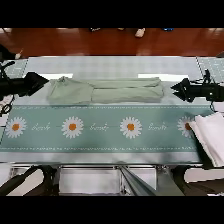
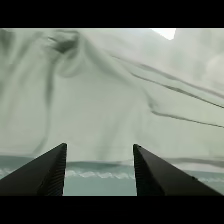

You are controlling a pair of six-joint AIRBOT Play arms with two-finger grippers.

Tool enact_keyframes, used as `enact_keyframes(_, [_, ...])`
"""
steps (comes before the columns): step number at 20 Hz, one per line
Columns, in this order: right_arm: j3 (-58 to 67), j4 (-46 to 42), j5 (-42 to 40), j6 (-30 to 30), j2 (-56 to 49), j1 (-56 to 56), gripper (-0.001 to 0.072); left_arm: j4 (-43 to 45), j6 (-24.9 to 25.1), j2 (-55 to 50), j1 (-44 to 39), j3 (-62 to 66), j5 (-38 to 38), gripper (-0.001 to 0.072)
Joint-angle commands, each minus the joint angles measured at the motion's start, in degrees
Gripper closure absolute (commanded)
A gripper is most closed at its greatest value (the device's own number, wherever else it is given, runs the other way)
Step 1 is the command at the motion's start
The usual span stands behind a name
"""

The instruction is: Fold the shirts.

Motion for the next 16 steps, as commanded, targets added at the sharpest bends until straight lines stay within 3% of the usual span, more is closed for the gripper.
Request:
enact_keyframes(1, [1.14,6.47,-0.57,-1.05,-5.31,3.48,0.0296,-5.33,2.23,4.15,-3.13,-5.86,2.89,0.0199])
enact_keyframes(10, [14.97,9.22,0.37,3.15,-16.59,12.04,0.0319,-5.57,2.08,3.89,-5.2,-5.86,3.91,0.0199])
enact_keyframes(12, [16.85,8.61,0.42,4.39,-17.14,13.09,0.0533,-5.57,2.08,3.89,-5.2,-5.86,3.89,0.0199])
enact_keyframes(13, [17.49,8.5,1.2,2.82,-16.92,13.31,0.0685,-5.57,2.08,3.91,-5.2,-5.86,3.91,0.0199])
enact_keyframes(16, [18.14,3.48,3.54,2.64,-14.29,12.85,0.0687,-5.55,2.23,3.89,-5.2,-5.86,3.89,0.0201])
